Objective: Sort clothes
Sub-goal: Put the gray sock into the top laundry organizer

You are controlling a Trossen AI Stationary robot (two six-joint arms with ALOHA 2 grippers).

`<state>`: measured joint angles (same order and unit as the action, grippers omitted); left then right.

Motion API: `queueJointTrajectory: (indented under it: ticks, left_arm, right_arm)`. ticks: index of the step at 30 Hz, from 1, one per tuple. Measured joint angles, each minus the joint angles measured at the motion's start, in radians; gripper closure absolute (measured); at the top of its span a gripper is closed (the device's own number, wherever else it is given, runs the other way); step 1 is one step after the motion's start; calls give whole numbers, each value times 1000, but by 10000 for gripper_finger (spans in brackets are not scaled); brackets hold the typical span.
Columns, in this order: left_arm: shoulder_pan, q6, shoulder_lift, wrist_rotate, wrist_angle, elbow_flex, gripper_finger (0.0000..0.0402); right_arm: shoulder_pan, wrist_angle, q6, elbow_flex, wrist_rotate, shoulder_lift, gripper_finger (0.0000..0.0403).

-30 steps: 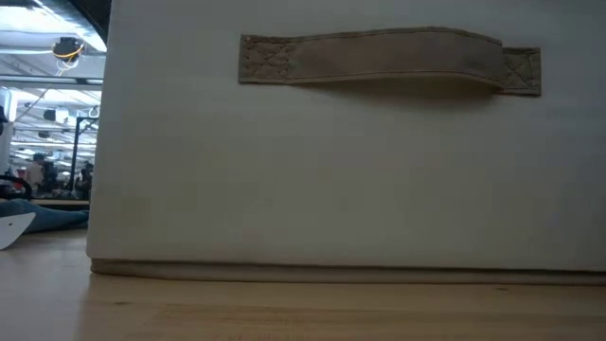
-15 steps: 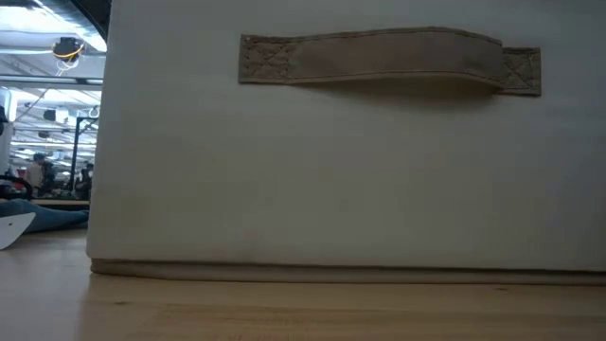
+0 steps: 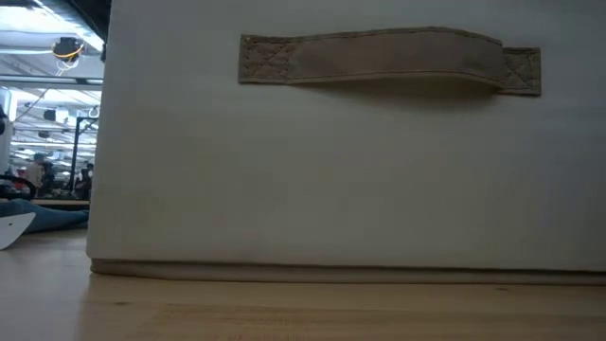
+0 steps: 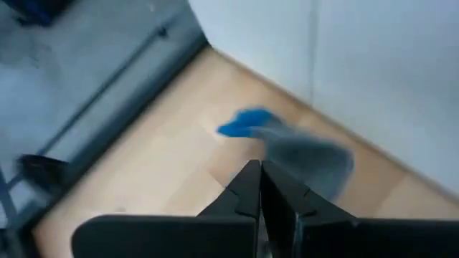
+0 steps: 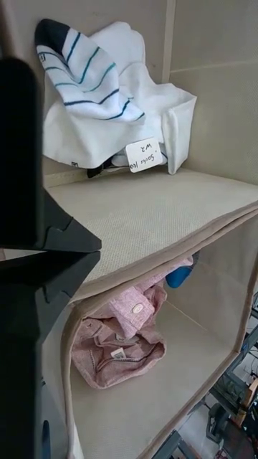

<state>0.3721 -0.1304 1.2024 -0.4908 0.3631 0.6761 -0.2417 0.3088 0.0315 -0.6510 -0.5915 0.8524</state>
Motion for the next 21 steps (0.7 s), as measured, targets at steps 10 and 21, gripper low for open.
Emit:
queueJointTrajectory:
  ticks: [10, 21]
  left_arm:
    - [0, 59, -295, -44, -56, 44, 400]
    - [22, -98, -242, 47, 6, -5, 332]
  right_arm:
    - [0, 1, 5, 0, 0, 0, 395]
    - [0, 5, 4, 0, 0, 5, 395]
